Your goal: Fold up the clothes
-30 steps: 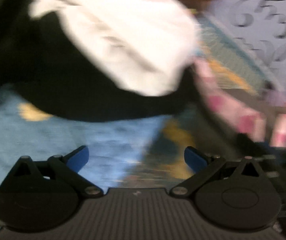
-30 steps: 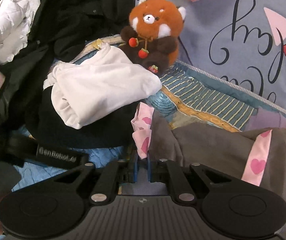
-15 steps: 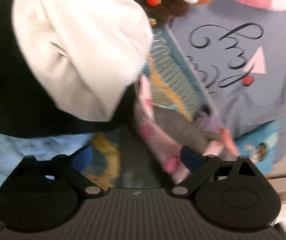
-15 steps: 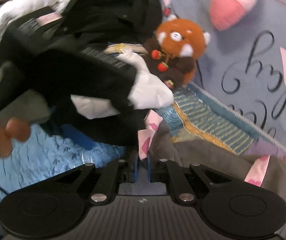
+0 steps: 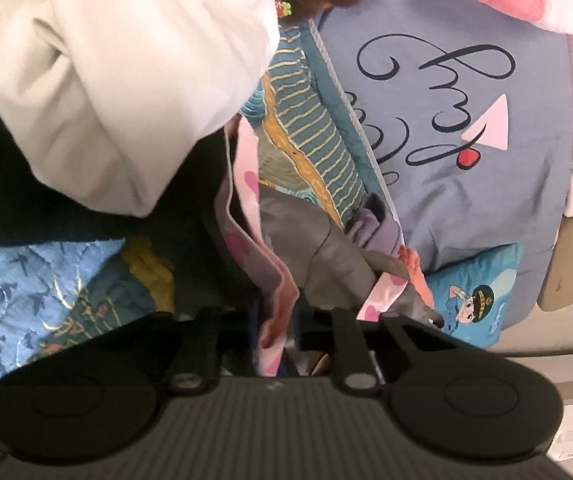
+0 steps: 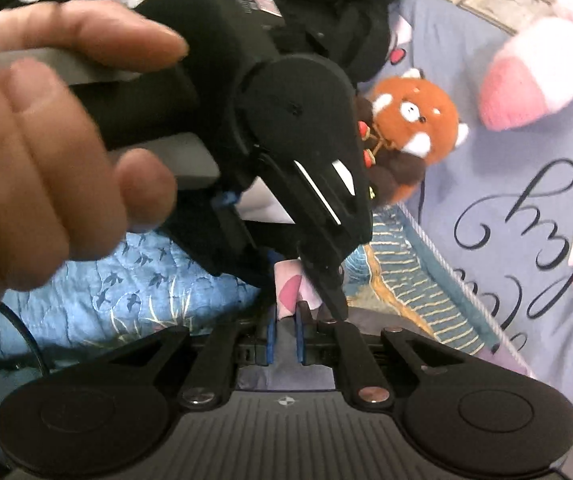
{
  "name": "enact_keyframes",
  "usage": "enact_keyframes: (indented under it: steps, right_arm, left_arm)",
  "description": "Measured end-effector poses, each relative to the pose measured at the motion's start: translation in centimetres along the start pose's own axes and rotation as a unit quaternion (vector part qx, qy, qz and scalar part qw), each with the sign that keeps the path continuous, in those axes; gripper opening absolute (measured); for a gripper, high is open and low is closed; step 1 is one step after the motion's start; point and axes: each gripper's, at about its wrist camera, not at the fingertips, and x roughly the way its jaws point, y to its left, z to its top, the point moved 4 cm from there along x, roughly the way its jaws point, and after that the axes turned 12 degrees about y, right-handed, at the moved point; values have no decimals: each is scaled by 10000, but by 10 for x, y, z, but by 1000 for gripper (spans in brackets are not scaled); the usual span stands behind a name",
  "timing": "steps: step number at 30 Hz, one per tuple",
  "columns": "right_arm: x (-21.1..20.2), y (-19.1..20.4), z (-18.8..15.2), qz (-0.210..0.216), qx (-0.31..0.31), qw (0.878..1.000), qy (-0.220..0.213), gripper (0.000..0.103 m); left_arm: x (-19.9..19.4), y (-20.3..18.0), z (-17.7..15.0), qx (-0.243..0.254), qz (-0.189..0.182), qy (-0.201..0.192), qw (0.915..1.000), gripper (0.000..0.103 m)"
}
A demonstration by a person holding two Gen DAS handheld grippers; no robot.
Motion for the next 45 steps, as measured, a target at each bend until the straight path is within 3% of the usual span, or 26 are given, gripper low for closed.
enact_keyframes:
  steps: [3, 5, 8, 12, 16, 20, 26, 35, 38, 39, 40, 41, 42, 45]
  right_arm:
    - [-5, -5, -3, 103, -32, 9999, 40, 13]
    - [-12, -10, -10, 189, -141, 9996, 157, 32]
    - [-26, -29, -26, 120, -277, 9989, 346, 38]
    - [-26, -81, -18, 737, 663, 9927, 693, 41]
    - [7, -129, 22, 1802, 1807, 9606, 1101, 42]
    - [57, -144, 61, 2623, 2261, 9211, 1782, 45]
    - [118, -142, 77, 2891, 2868, 8796, 2460, 44]
    - [156, -127, 81, 2729, 3144, 8617, 2899, 46]
    - [165, -122, 78, 2561, 3178, 8620, 3005, 49]
    - [167, -121, 77, 2544, 3206, 8612, 3015, 48]
    - [168, -120, 75, 2551, 3260, 8595, 3000, 39]
    - [169, -120, 74, 2562, 3327, 8565, 3001, 13]
    - [168, -123, 71, 2563, 3408, 8530, 3010, 4]
    - [157, -135, 65, 2525, 3576, 8516, 2884, 5]
  left_arm:
    - [-3, 6, -1, -102, 86, -121, 9998, 5]
    - [-6, 12, -2, -168, 195, -180, 9995, 5]
    - [-9, 21, -4, -215, 551, -239, 9980, 5]
    - [-12, 17, -8, 48, 789, -273, 9965, 5]
    - [-13, -9, -20, 761, 1290, -470, 9876, 5]
    - [-7, -9, -25, 713, 1061, -248, 9915, 5]
    - [-11, -4, -20, 671, 1149, -291, 9907, 5]
    - [-11, -2, -20, 648, 1093, -197, 9917, 5]
    - [-8, -5, -20, 651, 1091, -222, 9917, 5]
    - [-8, -5, -20, 632, 1047, -219, 9923, 5]
    - [-9, -4, -19, 623, 1025, -210, 9926, 5]
    - [-9, -4, -19, 616, 1007, -203, 9928, 5]
    - [-9, -4, -19, 626, 1029, -209, 9925, 5]
    - [-9, -4, -19, 656, 1050, -220, 9921, 5]
